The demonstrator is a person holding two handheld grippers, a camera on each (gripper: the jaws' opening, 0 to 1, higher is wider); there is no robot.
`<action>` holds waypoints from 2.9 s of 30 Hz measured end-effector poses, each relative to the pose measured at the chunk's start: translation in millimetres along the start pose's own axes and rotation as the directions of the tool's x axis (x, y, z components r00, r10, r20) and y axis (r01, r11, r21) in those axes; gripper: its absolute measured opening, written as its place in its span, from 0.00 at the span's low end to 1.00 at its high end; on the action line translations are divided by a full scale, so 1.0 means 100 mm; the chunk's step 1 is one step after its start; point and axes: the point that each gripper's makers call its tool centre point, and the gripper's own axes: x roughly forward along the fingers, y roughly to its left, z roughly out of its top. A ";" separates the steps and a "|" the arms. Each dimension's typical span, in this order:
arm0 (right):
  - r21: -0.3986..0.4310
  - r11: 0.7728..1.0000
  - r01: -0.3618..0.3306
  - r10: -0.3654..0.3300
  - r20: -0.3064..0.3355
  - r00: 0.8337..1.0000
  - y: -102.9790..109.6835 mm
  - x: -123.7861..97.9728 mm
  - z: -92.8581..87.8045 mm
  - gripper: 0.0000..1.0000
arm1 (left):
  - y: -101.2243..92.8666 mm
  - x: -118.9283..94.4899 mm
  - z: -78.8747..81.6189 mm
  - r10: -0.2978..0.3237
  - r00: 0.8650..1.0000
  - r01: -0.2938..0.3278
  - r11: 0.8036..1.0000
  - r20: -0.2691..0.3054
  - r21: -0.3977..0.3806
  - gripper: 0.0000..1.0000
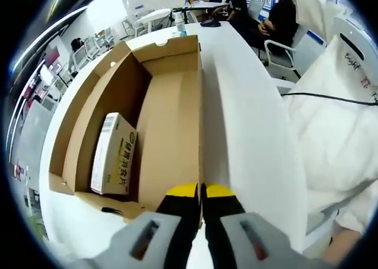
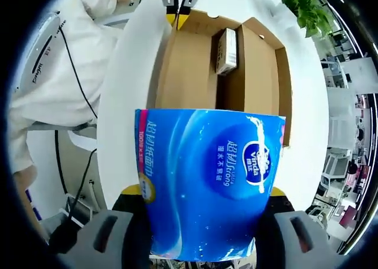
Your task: Operate the shoe box by opening the lid, removing the specified soft item, and placing it in the target area until the item is outside and the box remains undamaged.
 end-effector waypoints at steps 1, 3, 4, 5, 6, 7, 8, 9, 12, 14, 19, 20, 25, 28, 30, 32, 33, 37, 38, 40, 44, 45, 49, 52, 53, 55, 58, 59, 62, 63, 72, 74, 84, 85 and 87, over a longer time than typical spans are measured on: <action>-0.005 1.000 -0.003 0.003 -0.004 1.000 0.00 0.00 -0.02 0.69 | 0.00 0.00 0.00 0.000 1.000 0.000 1.000 0.001 -0.001 0.01; -0.005 1.000 -0.001 0.001 -0.007 1.000 -0.02 0.01 -0.08 0.69 | 0.00 0.00 0.00 0.000 1.000 0.000 1.000 0.000 -0.002 0.01; 0.000 1.000 -0.005 0.005 -0.009 1.000 -0.02 0.02 -0.12 0.69 | 0.00 0.00 0.00 0.000 1.000 0.000 1.000 -0.001 -0.002 0.01; 0.002 1.000 -0.009 0.009 -0.011 1.000 -0.02 0.04 -0.14 0.69 | 0.00 0.00 0.00 0.001 1.000 -0.001 1.000 -0.001 -0.002 0.01; 0.003 1.000 -0.010 0.010 -0.010 1.000 -0.03 0.06 -0.16 0.69 | 0.00 0.00 0.00 0.001 1.000 -0.001 1.000 -0.002 -0.001 0.01; 0.005 1.000 -0.012 0.012 -0.008 1.000 -0.04 0.08 -0.17 0.69 | 0.00 0.00 0.00 0.000 1.000 0.000 1.000 -0.002 0.000 0.01; 0.008 1.000 -0.014 0.014 -0.008 1.000 -0.04 0.12 -0.19 0.69 | 0.00 0.00 0.01 -0.001 1.000 0.001 1.000 -0.002 -0.002 0.01; 0.012 1.000 -0.017 0.017 -0.009 1.000 -0.05 0.14 -0.21 0.69 | 0.00 0.00 0.01 -0.002 1.000 0.002 1.000 -0.001 -0.003 0.01; 0.014 0.999 -0.031 0.031 -0.008 0.999 -0.04 0.22 -0.25 0.69 | 0.00 0.00 0.01 -0.003 1.000 0.003 1.000 -0.002 -0.004 0.01; 0.017 0.999 -0.033 0.033 -0.015 0.999 -0.06 0.27 -0.30 0.69 | 0.00 0.00 0.01 0.000 1.000 0.000 1.000 -0.003 -0.002 0.01; 0.018 0.999 -0.041 0.042 -0.028 0.999 -0.07 0.38 -0.41 0.69 | 0.00 0.00 0.00 0.004 1.000 -0.004 1.000 -0.003 -0.002 0.01; 0.016 0.999 -0.038 0.039 -0.027 0.999 -0.08 0.40 -0.43 0.69 | 0.00 0.00 0.00 0.004 1.000 -0.004 1.000 -0.003 -0.002 0.01; 0.025 0.998 -0.049 0.050 -0.023 0.998 -0.07 0.53 -0.48 0.69 | 0.00 0.00 0.00 0.008 1.000 -0.008 1.000 -0.002 0.001 0.01; 0.055 0.997 -0.050 0.051 -0.023 0.998 -0.08 0.57 -0.52 0.70 | 0.00 0.00 -0.01 0.007 1.000 -0.007 1.000 -0.005 -0.002 0.01; 0.032 0.998 -0.045 0.045 -0.018 0.999 -0.08 0.60 -0.53 0.70 | 0.00 0.00 -0.01 0.006 1.000 -0.006 1.000 -0.005 -0.004 0.01; 0.032 0.998 -0.055 0.056 -0.024 0.998 -0.05 0.63 -0.55 0.70 | 0.01 -0.01 -0.01 0.006 1.000 -0.006 1.000 -0.003 -0.004 0.01; 0.023 0.998 -0.053 0.053 -0.026 0.998 -0.05 0.64 -0.55 0.70 | 0.01 -0.01 -0.01 0.006 1.000 -0.006 1.000 -0.003 -0.004 0.01; 0.036 0.998 -0.057 0.058 -0.024 0.998 -0.05 0.66 -0.56 0.70 | 0.01 -0.01 -0.01 0.007 1.000 -0.007 1.000 -0.004 -0.003 0.01; 0.041 0.998 -0.055 0.056 -0.023 0.998 -0.06 0.66 -0.56 0.70 | 0.01 -0.01 -0.01 0.007 1.000 -0.007 1.000 -0.004 -0.003 0.01; 0.037 0.998 -0.058 0.059 -0.031 0.998 -0.05 0.66 -0.56 0.70 | 0.01 -0.01 -0.02 0.007 1.000 -0.007 1.000 -0.004 -0.004 0.01; 0.032 0.998 -0.053 0.055 -0.039 0.998 -0.07 0.73 -0.56 0.70 | 0.01 -0.01 -0.02 0.008 1.000 -0.008 1.000 -0.004 -0.004 0.01; 0.033 0.998 -0.050 0.051 -0.036 0.998 -0.08 0.74 -0.55 0.70 | 0.01 -0.01 -0.02 0.008 1.000 -0.008 1.000 -0.004 -0.004 0.01; 0.036 0.998 -0.051 0.051 -0.020 0.998 -0.06 0.84 -0.54 0.70 | 0.01 0.00 -0.02 0.004 1.000 -0.004 1.000 -0.005 -0.006 0.01; 0.025 0.998 -0.066 0.067 -0.033 0.997 -0.02 0.87 -0.57 0.70 | 0.01 0.00 -0.02 0.003 1.000 -0.003 1.000 -0.005 -0.007 0.01; 0.023 0.998 -0.064 0.065 -0.031 0.997 -0.02 0.87 -0.57 0.70 | 0.01 0.00 -0.02 0.003 1.000 -0.003 1.000 -0.005 -0.006 0.01; 0.038 0.997 -0.063 0.064 -0.027 0.998 -0.03 0.88 -0.58 0.70 | 0.01 0.00 -0.02 0.003 1.000 -0.003 1.000 -0.004 -0.006 0.01; 0.031 0.998 -0.057 0.058 -0.028 0.998 -0.03 0.91 -0.60 0.70 | 0.00 0.00 -0.02 0.006 1.000 -0.006 1.000 -0.002 -0.005 0.01; 0.034 0.998 -0.052 0.053 -0.027 0.998 -0.03 0.91 -0.60 0.70 | 0.00 0.00 -0.01 0.006 1.000 -0.006 1.000 -0.002 -0.005 0.01; 0.035 0.997 -0.064 0.064 -0.020 0.998 -0.02 0.96 -0.62 0.70 | 0.00 0.00 -0.01 0.003 1.000 -0.003 1.000 -0.007 -0.009 0.01; 0.048 0.997 -0.063 0.064 -0.024 0.998 -0.02 0.96 -0.64 0.71 | 0.00 0.00 -0.01 0.003 1.000 -0.003 1.000 -0.007 -0.009 0.01; 0.028 0.998 -0.047 0.048 -0.023 0.999 -0.01 1.02 -0.66 0.72 | 0.00 0.00 -0.01 0.003 1.000 -0.003 1.000 -0.005 -0.009 0.01; 0.036 0.998 -0.051 0.052 -0.028 0.998 0.00 1.04 -0.67 0.72 | 0.00 0.01 -0.01 0.003 1.000 -0.003 1.000 -0.006 -0.009 0.01; 0.024 0.998 -0.054 0.055 -0.033 0.998 0.02 1.03 -0.69 0.76 | 0.01 0.01 0.00 0.006 1.000 -0.006 1.000 -0.005 -0.007 0.02; 0.028 0.998 -0.054 0.055 -0.035 0.998 0.02 1.03 -0.69 0.76 | 0.01 0.01 0.00 0.005 1.000 -0.005 1.000 -0.006 -0.009 0.02; 0.011 0.999 -0.032 0.033 -0.043 0.999 0.00 1.02 -0.71 0.75 | 0.01 0.01 -0.01 0.006 1.000 -0.006 1.000 -0.006 -0.007 0.02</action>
